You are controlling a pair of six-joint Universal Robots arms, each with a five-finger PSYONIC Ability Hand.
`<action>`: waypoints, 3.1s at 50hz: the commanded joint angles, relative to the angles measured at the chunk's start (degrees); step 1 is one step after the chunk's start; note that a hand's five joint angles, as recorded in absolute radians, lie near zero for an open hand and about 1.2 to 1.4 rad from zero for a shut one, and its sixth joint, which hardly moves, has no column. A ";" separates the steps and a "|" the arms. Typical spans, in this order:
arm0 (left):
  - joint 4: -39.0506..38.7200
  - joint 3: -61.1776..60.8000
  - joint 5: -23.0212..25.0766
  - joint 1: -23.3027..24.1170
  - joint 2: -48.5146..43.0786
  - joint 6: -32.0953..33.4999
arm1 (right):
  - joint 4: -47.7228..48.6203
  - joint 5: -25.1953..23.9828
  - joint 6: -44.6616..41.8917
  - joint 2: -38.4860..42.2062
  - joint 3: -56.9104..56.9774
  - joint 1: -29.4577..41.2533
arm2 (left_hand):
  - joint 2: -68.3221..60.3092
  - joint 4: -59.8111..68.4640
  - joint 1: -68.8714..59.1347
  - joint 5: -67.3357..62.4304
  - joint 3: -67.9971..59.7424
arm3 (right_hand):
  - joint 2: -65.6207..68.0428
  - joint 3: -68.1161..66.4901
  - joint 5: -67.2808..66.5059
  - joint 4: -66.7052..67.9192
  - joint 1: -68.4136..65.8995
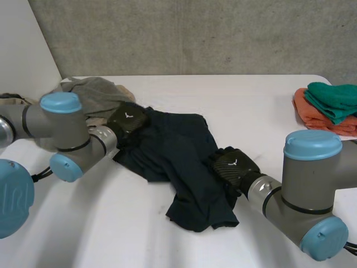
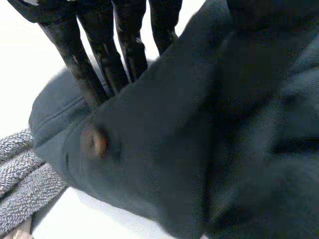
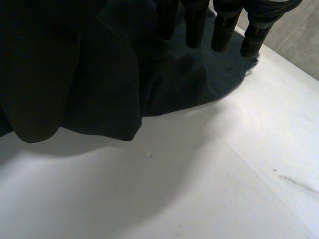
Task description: Fold the laundry.
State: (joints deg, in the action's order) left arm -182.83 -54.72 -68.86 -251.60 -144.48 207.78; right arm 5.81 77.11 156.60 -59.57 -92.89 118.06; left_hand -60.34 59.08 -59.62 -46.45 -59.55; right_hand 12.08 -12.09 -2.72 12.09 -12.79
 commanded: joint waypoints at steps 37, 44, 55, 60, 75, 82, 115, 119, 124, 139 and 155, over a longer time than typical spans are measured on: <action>-19.58 -0.75 -4.08 15.44 20.83 -6.95 | 0.35 2.61 2.14 -15.32 1.57 -23.31 | -19.66 20.92 -20.38 -23.55 -20.45 | -2.08 2.09 2.72 -2.09 2.79; -19.05 -4.68 -4.26 14.48 21.26 -6.33 | 0.43 -1.78 1.61 -15.23 -1.07 -25.33 | -19.66 20.92 -20.38 -23.55 -20.45 | -2.08 2.09 2.72 -2.09 2.79; -19.58 1.80 -1.81 5.25 24.69 -6.86 | 0.61 -2.32 2.40 -15.05 -1.77 -24.81 | -19.66 20.92 -20.38 -23.55 -20.45 | -2.08 2.09 2.72 -2.09 2.79; -21.16 7.77 1.27 7.87 21.27 -12.11 | 1.22 -2.14 2.40 -15.23 -2.65 -24.72 | -19.66 20.92 -20.38 -23.55 -20.45 | -2.08 2.09 2.72 -2.09 2.79; -19.94 -3.80 15.06 22.20 13.70 -21.80 | 3.33 -1.96 2.22 -15.23 -4.50 -25.51 | -19.66 20.92 -20.38 -23.55 -20.45 | -2.08 2.09 2.72 -2.09 2.79; -13.96 -11.11 17.10 26.25 17.38 -18.90 | 4.30 -2.58 1.70 -15.05 -3.44 -26.48 | 19.64 -18.37 18.91 15.74 18.84 | -2.08 2.09 2.72 -2.09 2.79; -14.82 -36.43 -18.42 28.97 29.44 -15.47 | -18.74 -9.26 -18.61 -16.19 -4.23 -32.17 | 33.81 -32.55 33.09 29.92 33.02 | 3.72 -3.72 -3.09 3.72 -3.02; -19.05 -34.14 -16.39 29.15 25.66 -15.30 | -14.17 -9.43 -16.95 -20.48 -5.64 -35.43 | 33.64 -32.38 32.92 29.75 32.85 | 3.22 -3.21 -2.58 3.21 -2.51; -19.67 -30.72 -14.63 29.68 21.79 -15.21 | -13.28 -11.01 -14.30 -25.68 -5.81 -41.41 | 33.14 -31.88 32.42 29.25 32.35 | 2.55 -2.54 -1.91 2.54 -1.84; -14.66 -23.59 -15.42 31.17 15.19 -12.22 | -14.42 -22.09 -14.74 -17.52 -5.29 -41.78 | -7.21 8.47 -7.93 -11.10 -8.00 | 2.88 -2.88 -2.24 2.88 -2.18; -11.32 -26.67 -20.25 26.87 25.64 -11.69 | -8.27 -17.61 -15.44 -4.07 6.31 -28.23 | -19.66 20.92 -20.38 -23.55 -20.45 | 67.92 -67.91 -67.28 67.91 -67.21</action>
State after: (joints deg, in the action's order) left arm -196.05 -80.87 -85.36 -221.43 -124.18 195.93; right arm -2.76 56.39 141.46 -65.45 -92.17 88.50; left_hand -68.42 68.57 -65.82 -56.85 -67.98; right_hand 61.89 -60.99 -50.33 60.95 -60.01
